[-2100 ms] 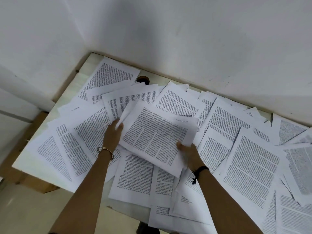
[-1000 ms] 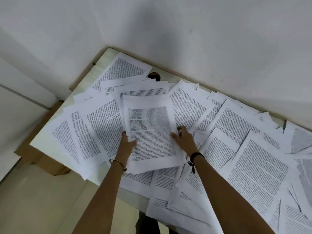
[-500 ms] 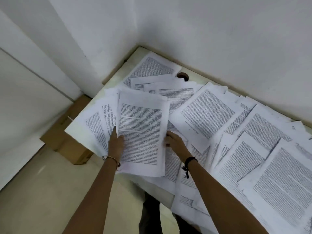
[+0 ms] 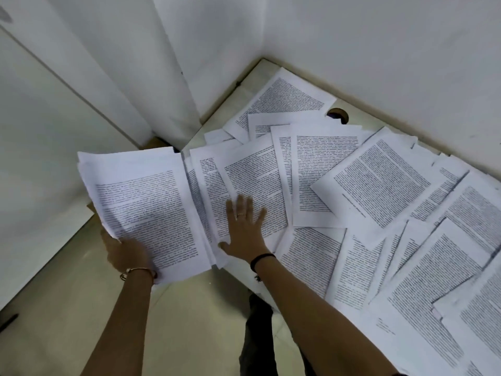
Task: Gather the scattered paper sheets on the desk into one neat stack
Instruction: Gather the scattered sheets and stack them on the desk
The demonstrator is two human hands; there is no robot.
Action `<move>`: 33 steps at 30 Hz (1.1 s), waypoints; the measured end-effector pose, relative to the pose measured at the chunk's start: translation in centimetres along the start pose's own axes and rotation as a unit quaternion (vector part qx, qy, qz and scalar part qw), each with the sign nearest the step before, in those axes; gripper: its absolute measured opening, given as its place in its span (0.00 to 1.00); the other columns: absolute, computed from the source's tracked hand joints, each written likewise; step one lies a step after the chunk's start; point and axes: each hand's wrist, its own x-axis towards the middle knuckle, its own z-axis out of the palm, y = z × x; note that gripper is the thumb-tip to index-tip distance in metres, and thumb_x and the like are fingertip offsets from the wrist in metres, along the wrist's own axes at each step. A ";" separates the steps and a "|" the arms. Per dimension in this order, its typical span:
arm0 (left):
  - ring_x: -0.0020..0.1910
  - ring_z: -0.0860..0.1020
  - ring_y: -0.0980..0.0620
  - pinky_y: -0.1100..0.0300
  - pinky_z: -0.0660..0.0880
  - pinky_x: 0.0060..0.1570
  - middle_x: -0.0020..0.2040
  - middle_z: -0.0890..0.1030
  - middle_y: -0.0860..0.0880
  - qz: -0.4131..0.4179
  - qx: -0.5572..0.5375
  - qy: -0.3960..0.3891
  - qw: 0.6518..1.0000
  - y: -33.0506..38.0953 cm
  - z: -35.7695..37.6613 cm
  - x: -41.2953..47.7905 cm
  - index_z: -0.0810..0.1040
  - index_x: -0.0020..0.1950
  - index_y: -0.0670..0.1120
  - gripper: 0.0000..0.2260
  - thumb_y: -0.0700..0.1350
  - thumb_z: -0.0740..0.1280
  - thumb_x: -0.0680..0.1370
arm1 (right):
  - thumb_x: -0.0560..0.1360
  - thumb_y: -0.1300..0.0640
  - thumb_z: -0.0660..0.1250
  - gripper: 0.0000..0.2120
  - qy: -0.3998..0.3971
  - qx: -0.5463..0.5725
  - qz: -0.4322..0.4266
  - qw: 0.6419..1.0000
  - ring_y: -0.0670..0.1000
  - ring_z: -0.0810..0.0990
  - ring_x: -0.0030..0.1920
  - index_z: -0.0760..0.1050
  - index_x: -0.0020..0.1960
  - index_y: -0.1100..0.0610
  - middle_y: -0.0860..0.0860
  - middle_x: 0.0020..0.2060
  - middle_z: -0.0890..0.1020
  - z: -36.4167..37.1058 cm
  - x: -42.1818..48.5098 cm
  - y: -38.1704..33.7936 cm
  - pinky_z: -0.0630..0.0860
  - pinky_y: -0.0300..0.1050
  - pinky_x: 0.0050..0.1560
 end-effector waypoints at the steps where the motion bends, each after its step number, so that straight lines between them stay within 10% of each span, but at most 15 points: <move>1: 0.65 0.71 0.37 0.48 0.67 0.60 0.67 0.72 0.37 -0.012 0.004 0.007 1.000 -0.2 -0.1 0.4 0.66 0.71 0.41 0.18 0.40 0.51 0.82 | 0.64 0.36 0.70 0.56 0.008 -0.015 0.012 1.000 0.71 0.45 0.74 0.41 0.76 0.60 0.66 0.76 0.49 0.0 0.1 -0.3 0.40 0.79 0.61; 7: 0.64 0.72 0.36 0.48 0.68 0.61 0.66 0.72 0.36 -0.049 -0.008 0.007 0.999 -1.4 -0.9 1.8 0.66 0.70 0.40 0.18 0.41 0.52 0.81 | 0.69 0.45 0.63 0.42 0.032 -0.090 0.072 0.993 0.70 0.58 0.73 0.55 0.75 0.65 0.66 0.74 0.57 -0.3 0.9 -1.0 0.59 0.80 0.61; 12: 0.64 0.72 0.38 0.50 0.69 0.60 0.67 0.73 0.38 -0.021 -0.040 -0.007 0.999 -0.8 -0.9 1.0 0.65 0.72 0.44 0.20 0.37 0.51 0.80 | 0.68 0.61 0.63 0.32 0.065 -0.141 0.094 0.983 0.65 0.74 0.63 0.63 0.72 0.63 0.62 0.68 0.72 -2.7 1.0 2.1 0.78 0.59 0.50; 18: 0.63 0.72 0.36 0.48 0.69 0.61 0.67 0.72 0.38 0.026 -0.029 -0.048 0.998 -0.8 1.0 0.2 0.62 0.74 0.46 0.24 0.34 0.52 0.78 | 0.69 0.72 0.60 0.19 0.139 0.067 0.107 0.982 0.60 0.76 0.53 0.75 0.57 0.63 0.59 0.53 0.78 -5.7 1.1 7.9 0.74 0.50 0.48; 25: 0.62 0.73 0.36 0.46 0.69 0.61 0.68 0.72 0.38 0.051 -0.012 -0.099 0.994 0.2 3.6 -1.8 0.62 0.75 0.46 0.23 0.36 0.51 0.80 | 0.74 0.62 0.66 0.08 0.233 0.331 0.234 0.884 0.51 0.70 0.37 0.70 0.38 0.60 0.52 0.33 0.73 -9.2 -0.6 11.1 0.62 0.40 0.35; 31: 0.56 0.74 0.37 0.51 0.71 0.50 0.62 0.74 0.36 0.122 0.017 -0.281 0.952 1.0 6.6 -4.1 0.62 0.72 0.41 0.24 0.32 0.58 0.76 | 0.73 0.59 0.67 0.05 0.241 0.363 0.217 0.874 0.50 0.70 0.36 0.74 0.45 0.61 0.51 0.33 0.74 -10.2 -1.3 12.5 0.68 0.43 0.41; 33: 0.60 0.73 0.39 0.47 0.72 0.56 0.64 0.71 0.37 0.180 0.015 -0.228 0.957 2.0 7.5 -5.6 0.60 0.74 0.43 0.28 0.33 0.64 0.75 | 0.73 0.64 0.66 0.09 0.248 0.306 0.184 0.901 0.50 0.74 0.42 0.76 0.53 0.64 0.53 0.41 0.78 -10.6 -1.6 11.8 0.67 0.37 0.44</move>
